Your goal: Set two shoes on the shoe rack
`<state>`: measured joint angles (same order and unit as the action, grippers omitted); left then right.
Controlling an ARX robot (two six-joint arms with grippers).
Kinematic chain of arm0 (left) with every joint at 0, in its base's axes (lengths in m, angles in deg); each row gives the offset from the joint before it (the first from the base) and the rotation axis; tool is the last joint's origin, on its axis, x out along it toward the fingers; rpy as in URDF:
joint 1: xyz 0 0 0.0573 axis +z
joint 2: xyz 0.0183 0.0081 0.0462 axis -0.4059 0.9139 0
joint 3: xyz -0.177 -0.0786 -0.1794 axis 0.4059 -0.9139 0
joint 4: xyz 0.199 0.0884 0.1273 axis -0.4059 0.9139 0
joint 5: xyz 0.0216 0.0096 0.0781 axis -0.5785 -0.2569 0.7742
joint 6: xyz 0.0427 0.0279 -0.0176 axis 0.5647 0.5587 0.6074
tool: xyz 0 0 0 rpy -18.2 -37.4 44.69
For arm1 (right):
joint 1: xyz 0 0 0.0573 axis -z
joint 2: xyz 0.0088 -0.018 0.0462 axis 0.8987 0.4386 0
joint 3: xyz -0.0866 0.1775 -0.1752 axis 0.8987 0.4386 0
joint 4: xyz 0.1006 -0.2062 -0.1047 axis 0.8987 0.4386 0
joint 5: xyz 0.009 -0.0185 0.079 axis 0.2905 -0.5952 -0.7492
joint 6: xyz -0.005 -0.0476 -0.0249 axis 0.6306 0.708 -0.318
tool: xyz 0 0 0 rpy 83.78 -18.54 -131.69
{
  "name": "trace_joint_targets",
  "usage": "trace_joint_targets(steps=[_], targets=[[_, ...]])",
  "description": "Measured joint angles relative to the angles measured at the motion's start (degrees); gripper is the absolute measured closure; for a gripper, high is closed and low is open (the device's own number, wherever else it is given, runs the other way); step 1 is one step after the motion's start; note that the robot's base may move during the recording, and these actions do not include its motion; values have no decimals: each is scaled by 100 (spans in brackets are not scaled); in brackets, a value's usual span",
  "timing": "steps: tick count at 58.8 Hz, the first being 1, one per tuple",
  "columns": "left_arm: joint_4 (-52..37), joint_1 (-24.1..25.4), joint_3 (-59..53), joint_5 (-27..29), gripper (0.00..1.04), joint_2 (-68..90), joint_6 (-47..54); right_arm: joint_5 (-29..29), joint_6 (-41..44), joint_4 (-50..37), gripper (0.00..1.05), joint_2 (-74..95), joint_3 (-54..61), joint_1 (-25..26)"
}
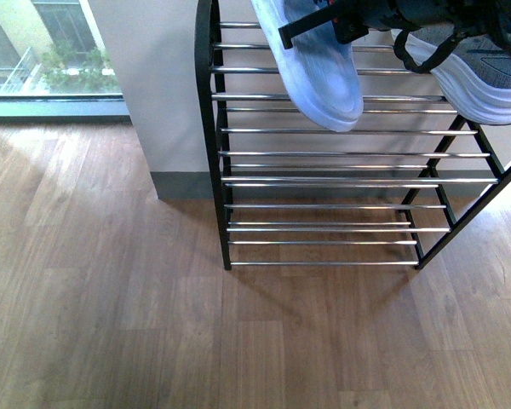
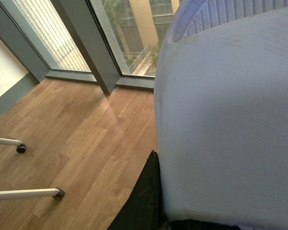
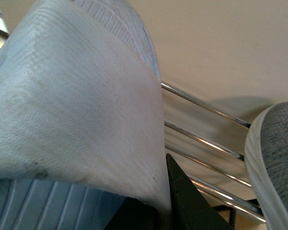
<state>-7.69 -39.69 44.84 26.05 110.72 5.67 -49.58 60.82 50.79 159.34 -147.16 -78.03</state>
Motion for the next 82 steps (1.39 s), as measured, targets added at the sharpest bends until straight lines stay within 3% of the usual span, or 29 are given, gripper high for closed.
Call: trace_joint_targets(steps=[19,47,74,82], targets=[[0,0,0,0,103,0,0,391,597,299,103,874,-1014,455],[-2,0,0,2,103,0,0,925,1917,9,103,1274,-1438,1080],[0,0,0,0,103,0,0,1182,2050,173,103,1464,-1676,1099],[-2,0,0,0,103,0,0,1143,1742,352,87,1464,-1698,1117]])
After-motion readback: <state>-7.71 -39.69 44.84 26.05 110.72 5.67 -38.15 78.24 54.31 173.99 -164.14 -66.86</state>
